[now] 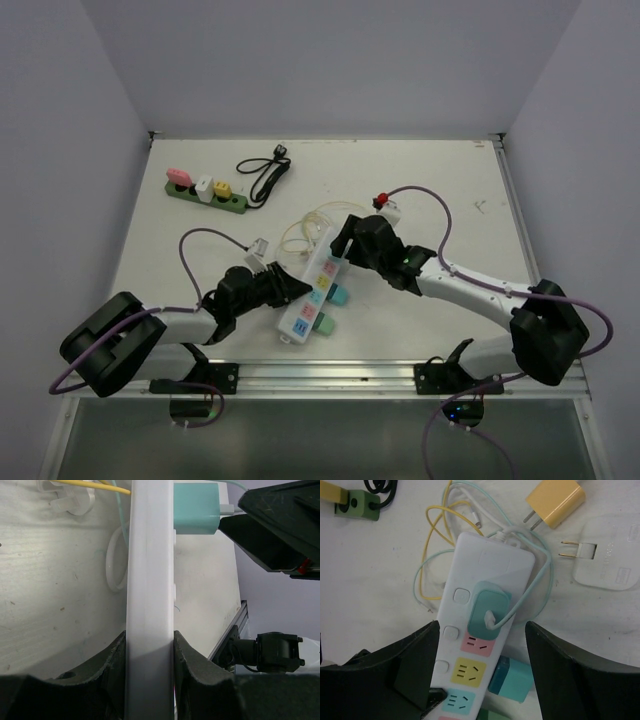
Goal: Pull the plug off the socket
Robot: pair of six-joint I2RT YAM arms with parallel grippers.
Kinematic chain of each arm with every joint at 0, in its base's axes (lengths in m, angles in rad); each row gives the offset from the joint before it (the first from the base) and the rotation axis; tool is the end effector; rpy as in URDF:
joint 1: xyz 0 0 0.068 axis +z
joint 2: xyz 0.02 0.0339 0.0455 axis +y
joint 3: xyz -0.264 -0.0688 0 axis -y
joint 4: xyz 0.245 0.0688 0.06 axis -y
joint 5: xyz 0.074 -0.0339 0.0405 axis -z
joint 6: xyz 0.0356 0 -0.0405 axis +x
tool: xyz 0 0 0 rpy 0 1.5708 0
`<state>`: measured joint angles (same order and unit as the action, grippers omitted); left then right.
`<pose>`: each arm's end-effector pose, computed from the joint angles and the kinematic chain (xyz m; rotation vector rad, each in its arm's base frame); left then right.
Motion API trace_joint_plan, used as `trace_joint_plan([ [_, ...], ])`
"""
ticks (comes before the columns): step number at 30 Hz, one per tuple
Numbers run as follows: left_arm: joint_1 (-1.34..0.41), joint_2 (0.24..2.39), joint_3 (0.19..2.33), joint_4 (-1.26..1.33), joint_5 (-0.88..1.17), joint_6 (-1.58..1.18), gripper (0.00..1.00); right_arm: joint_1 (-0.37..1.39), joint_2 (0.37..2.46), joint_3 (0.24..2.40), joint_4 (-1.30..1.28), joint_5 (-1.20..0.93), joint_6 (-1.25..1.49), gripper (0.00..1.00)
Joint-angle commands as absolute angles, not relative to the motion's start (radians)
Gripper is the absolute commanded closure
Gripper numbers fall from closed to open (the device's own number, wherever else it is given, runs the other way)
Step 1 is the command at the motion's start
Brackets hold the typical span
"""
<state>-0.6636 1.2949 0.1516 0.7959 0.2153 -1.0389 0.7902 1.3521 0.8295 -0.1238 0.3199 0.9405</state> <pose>0.1580 -0.1332 0.1324 -0.2409 2.1424 -1.2872 0.2127 0.1989 0.2360 0.3480 2.2219 0.6158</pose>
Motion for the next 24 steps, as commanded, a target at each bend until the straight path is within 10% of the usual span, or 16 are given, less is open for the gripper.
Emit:
trace_joint_plan([
  [1,-0.661,1.290,0.137,0.902,0.178,-1.052,1.00,0.799,1.397,0.851,-0.064,0.403,0.992,0.28],
  [12,-0.661,1.293,0.120,0.913,0.187,-1.046,1.00,0.802,1.523,0.922,-0.041,0.396,0.976,0.39],
  [17,-0.661,1.293,0.121,0.911,0.199,-1.034,0.98,0.802,1.548,0.945,-0.038,0.355,0.934,0.59],
  [24,-0.660,1.295,0.129,0.905,0.238,-1.014,0.34,0.815,1.557,0.983,-0.064,0.287,0.813,0.95],
])
